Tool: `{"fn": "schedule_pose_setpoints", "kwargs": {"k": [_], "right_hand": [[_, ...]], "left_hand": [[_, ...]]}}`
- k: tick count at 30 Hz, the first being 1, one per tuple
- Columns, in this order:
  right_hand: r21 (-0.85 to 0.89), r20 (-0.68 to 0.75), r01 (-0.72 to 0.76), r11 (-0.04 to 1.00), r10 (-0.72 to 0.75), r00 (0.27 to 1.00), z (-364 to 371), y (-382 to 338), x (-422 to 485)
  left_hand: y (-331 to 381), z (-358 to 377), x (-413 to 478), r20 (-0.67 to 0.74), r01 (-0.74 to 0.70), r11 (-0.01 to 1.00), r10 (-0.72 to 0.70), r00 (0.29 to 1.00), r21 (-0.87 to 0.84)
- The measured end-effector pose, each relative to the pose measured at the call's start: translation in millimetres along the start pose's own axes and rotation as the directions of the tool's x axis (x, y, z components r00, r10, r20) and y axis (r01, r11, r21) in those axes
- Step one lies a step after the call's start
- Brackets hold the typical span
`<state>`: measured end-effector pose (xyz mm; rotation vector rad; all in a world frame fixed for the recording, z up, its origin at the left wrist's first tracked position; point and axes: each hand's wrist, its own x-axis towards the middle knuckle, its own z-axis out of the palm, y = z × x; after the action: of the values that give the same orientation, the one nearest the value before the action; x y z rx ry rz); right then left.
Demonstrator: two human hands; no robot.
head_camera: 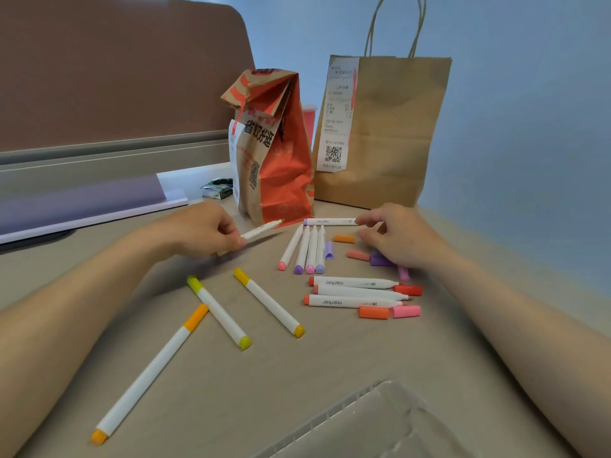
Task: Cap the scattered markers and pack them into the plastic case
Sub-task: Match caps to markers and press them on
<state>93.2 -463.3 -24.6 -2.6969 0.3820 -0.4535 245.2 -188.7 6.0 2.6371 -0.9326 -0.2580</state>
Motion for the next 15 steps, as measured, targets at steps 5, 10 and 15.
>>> {"fn": "schedule_pose_setpoints", "kwargs": {"k": [5,10,15], "right_hand": [[-0.139,0.062,0.030,0.990,-0.022,0.998,14.4,-15.4,5.8],[-0.065,0.072,0.023,0.998,-0.019,0.997,12.4,-25.3,4.7],[-0.083,-0.019,0.057,0.995,-0.058,0.998,15.2,-26.1,1.5]], "left_hand": [[0.0,-5.2,-2.5,0.002,-0.075,0.986,0.076,0.997,-0.151],[3.0,1.9,-1.4,0.005,-0.172,0.969,0.175,0.985,-0.175],[12.6,4.3,-5.4,-0.022,-0.221,0.964,0.220,0.975,-0.147]]}}
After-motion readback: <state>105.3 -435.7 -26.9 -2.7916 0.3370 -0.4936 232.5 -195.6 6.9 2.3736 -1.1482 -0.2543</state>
